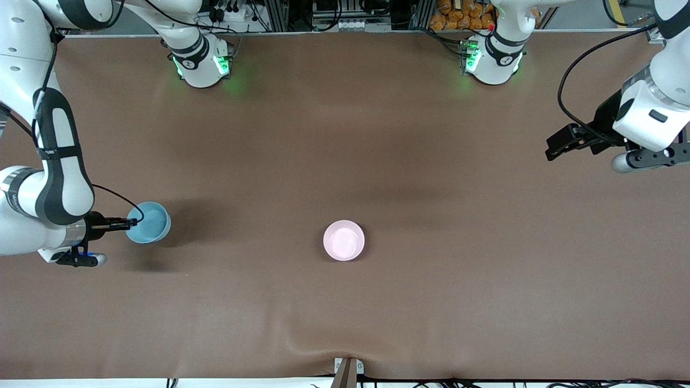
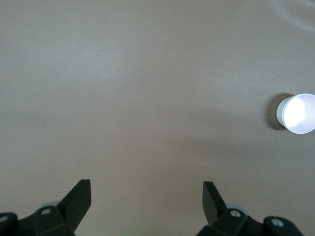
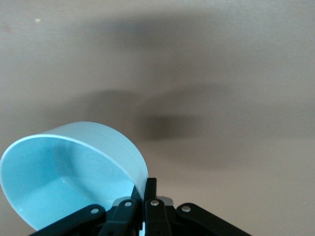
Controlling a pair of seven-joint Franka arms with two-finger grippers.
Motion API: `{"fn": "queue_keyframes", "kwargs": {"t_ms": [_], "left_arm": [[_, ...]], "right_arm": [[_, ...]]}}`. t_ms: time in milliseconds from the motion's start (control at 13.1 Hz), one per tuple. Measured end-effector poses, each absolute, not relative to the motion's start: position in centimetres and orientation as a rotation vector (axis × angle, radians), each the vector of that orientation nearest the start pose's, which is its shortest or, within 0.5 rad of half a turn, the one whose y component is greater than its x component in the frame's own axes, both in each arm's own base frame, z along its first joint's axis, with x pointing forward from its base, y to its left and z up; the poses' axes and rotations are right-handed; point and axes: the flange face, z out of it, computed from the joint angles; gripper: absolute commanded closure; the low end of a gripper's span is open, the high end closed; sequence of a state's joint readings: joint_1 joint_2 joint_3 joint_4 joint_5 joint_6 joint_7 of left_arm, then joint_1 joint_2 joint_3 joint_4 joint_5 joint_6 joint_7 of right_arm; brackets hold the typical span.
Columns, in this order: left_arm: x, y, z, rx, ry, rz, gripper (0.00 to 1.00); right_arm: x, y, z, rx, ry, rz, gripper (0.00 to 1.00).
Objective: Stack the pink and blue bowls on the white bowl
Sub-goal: 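Carry the blue bowl with the right gripper toward the stacked bowls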
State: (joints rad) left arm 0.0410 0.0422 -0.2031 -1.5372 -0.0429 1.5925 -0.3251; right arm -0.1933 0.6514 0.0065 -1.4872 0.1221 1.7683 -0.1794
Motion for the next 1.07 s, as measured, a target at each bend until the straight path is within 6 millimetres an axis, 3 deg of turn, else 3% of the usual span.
{"fn": "queue_keyframes", "kwargs": {"t_ms": [229,533,686,1067], "left_arm": [[55.6,-9.2,63.5,-3.168,-0.237,-0.025,0.0],[55.1,-9.1,66.1,-3.169,-0.231,-0.058,0.0],[55.1,-9.0,66.1,-3.167,-0.23,-0.048,0.0],[54.9,-9.0,66.0,-3.167,-0.171,-0.029,0.0]], "right_arm": [[67.2,-8.3,29.9,-2.898,0.034,0.469,1.0],[67.5,-1.9,34.5,-2.882,0.043,0.445,1.0],[67.4,2.3,35.9,-2.885,0.031,0.433,1.0],[67.1,14.9,37.0,-2.882,0.091,0.353,1.0]]}}
